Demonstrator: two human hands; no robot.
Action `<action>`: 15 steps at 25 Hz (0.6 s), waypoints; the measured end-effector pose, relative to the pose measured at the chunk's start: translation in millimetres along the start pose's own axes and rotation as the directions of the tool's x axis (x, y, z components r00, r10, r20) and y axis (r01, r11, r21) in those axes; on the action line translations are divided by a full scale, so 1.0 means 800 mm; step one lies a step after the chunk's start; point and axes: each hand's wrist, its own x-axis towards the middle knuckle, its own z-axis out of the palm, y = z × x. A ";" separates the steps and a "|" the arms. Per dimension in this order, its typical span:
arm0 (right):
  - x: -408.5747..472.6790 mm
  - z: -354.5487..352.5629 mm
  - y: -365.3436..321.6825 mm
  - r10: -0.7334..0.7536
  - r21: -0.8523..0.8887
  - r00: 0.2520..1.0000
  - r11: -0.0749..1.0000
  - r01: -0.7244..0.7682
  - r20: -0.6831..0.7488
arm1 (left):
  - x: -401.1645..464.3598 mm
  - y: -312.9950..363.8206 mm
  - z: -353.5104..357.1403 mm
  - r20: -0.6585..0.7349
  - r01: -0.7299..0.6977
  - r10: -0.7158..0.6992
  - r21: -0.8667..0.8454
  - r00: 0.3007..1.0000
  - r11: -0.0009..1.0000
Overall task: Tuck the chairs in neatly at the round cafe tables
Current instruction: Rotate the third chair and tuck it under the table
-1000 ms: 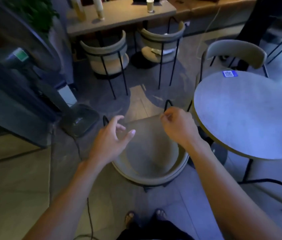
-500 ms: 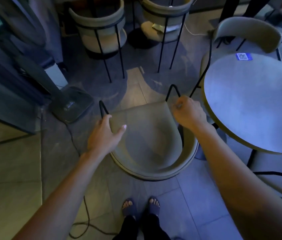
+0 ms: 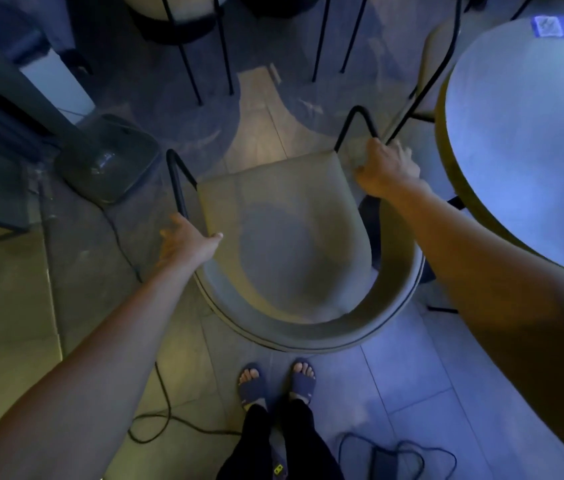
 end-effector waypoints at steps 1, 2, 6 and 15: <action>0.010 0.009 0.006 0.025 -0.032 0.999 0.999 -0.024 0.022 | 0.007 -0.002 0.012 0.038 0.021 -0.021 -0.017 0.999 1.000; 0.021 0.019 0.012 0.060 -0.055 0.997 0.997 -0.057 0.053 | 0.013 -0.003 0.023 0.054 0.035 -0.033 -0.034 0.998 0.999; 0.046 0.063 0.055 0.171 -0.083 0.968 0.984 -0.158 0.185 | 0.023 -0.003 0.043 -0.043 0.066 -0.069 -0.066 0.997 0.996; 0.058 0.093 0.090 0.092 -0.162 0.991 0.984 -0.076 0.094 | 0.031 -0.006 0.051 -0.108 0.039 -0.043 -0.031 0.993 0.999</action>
